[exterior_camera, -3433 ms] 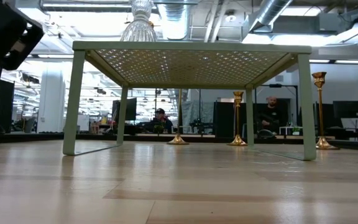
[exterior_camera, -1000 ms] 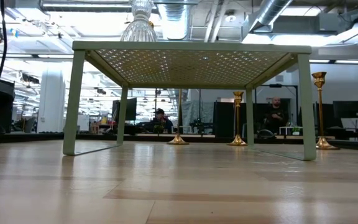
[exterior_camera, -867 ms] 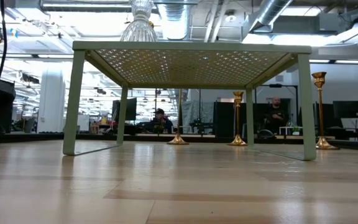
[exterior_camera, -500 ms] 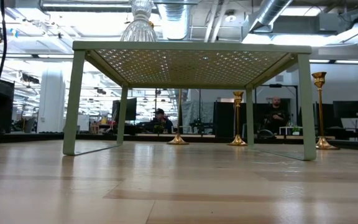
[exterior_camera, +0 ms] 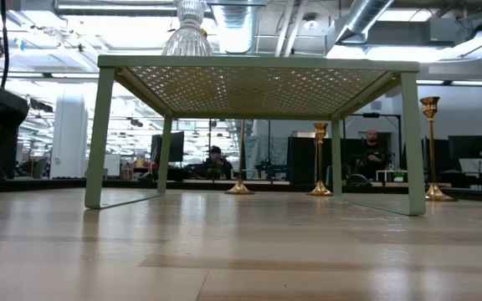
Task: Pick & Place candle stick holders
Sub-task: Align the blue scented candle with the other blue scented candle on the shelf
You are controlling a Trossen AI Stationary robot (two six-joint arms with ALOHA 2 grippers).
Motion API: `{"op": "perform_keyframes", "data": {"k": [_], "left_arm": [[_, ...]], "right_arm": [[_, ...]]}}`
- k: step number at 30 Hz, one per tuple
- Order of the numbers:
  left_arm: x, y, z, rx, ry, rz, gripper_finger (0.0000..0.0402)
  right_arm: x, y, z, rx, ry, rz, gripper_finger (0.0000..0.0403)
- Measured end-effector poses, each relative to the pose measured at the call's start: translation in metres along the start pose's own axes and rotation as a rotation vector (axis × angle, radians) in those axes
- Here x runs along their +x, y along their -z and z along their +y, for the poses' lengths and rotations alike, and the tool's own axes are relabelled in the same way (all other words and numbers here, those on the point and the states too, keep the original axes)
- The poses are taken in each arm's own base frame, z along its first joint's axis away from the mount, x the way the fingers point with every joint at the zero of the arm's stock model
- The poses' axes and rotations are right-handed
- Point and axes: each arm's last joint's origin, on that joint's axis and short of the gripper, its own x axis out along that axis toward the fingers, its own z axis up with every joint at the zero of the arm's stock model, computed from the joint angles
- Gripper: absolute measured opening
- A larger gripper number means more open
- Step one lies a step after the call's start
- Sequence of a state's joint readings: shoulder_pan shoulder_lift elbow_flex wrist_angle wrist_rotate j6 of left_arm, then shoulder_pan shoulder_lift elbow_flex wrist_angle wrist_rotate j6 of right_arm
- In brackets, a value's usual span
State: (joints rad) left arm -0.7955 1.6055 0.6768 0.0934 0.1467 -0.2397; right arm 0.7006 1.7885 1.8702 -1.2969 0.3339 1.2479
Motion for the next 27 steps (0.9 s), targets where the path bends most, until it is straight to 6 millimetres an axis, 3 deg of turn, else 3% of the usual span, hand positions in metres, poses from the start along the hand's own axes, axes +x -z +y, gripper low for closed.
{"op": "perform_keyframes", "data": {"k": [9,27], "left_arm": [[0.003,-0.018,-0.004,0.036,-0.009,0.130,0.0381],[0.014,-0.037,-0.009,0.109,-0.028,0.165,0.0373]], "right_arm": [[0.000,0.000,0.000,-0.017,0.001,-0.002,0.0330],[-0.006,0.015,0.005,-0.031,-0.020,0.003,0.0330]]}}
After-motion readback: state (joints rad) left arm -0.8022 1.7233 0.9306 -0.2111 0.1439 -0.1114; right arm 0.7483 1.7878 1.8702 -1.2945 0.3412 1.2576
